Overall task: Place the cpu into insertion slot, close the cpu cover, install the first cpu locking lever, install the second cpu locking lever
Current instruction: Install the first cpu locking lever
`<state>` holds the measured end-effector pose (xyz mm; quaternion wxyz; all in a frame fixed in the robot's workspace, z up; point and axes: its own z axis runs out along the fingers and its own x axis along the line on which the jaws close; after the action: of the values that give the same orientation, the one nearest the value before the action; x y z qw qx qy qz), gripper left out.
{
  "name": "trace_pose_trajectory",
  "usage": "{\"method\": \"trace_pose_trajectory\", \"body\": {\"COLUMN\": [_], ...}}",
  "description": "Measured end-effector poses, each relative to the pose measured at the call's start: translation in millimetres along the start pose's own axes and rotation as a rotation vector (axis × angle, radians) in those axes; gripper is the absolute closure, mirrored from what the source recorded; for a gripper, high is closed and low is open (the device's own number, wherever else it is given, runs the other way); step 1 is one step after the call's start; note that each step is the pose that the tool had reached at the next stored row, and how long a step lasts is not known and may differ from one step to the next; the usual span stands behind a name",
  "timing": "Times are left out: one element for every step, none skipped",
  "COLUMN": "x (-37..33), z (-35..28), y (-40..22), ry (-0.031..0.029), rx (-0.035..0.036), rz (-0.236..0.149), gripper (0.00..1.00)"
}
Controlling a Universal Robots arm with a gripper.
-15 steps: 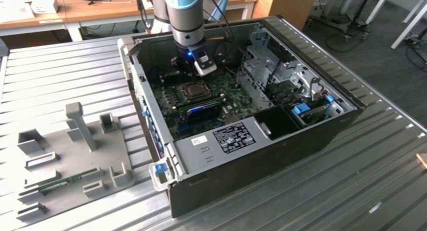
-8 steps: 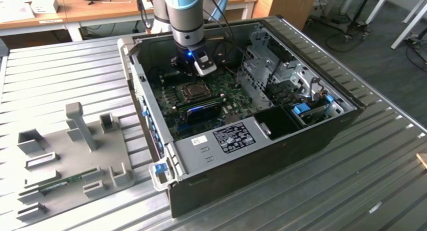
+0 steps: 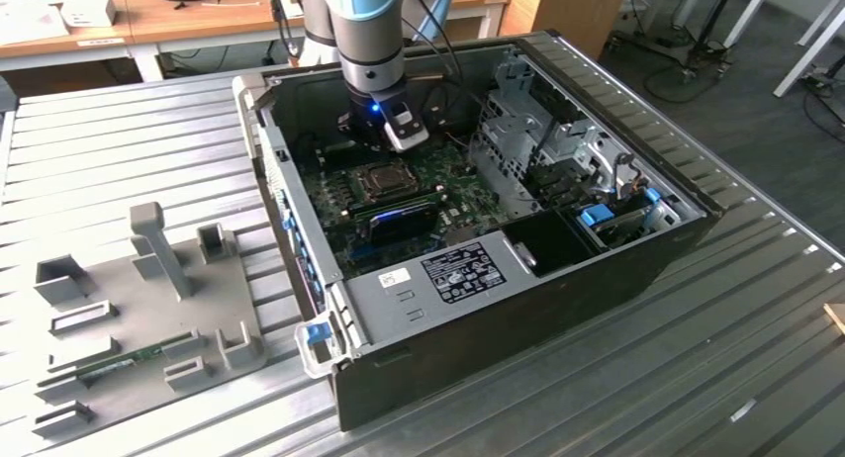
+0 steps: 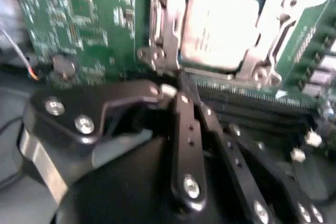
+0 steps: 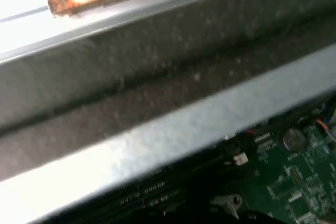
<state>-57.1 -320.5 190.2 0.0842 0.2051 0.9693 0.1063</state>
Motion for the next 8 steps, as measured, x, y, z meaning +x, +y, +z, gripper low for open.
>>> {"method": "trace_pose_trajectory", "body": {"x": [0.0,0.0,0.0,0.0,0.0,-0.1,-0.1,-0.1], "z": [-0.1,-0.1,-0.1,-0.1,-0.2,-0.4,-0.6,-1.2], "y": [0.0,0.0,0.0,0.0,0.1,0.2,0.3,0.5], "ry": [0.0001,0.0001,0.0000,0.0001,0.0001,0.0000,0.0000,0.0000], "rx": [0.0003,0.0004,0.0004,0.0005,0.0005,0.0004,0.0002,0.0001], "rz": [0.000,0.000,0.000,0.000,0.000,0.000,0.000,0.000], "gripper": [0.90,0.90,0.90,0.90,0.90,0.90,0.90,0.90]}}
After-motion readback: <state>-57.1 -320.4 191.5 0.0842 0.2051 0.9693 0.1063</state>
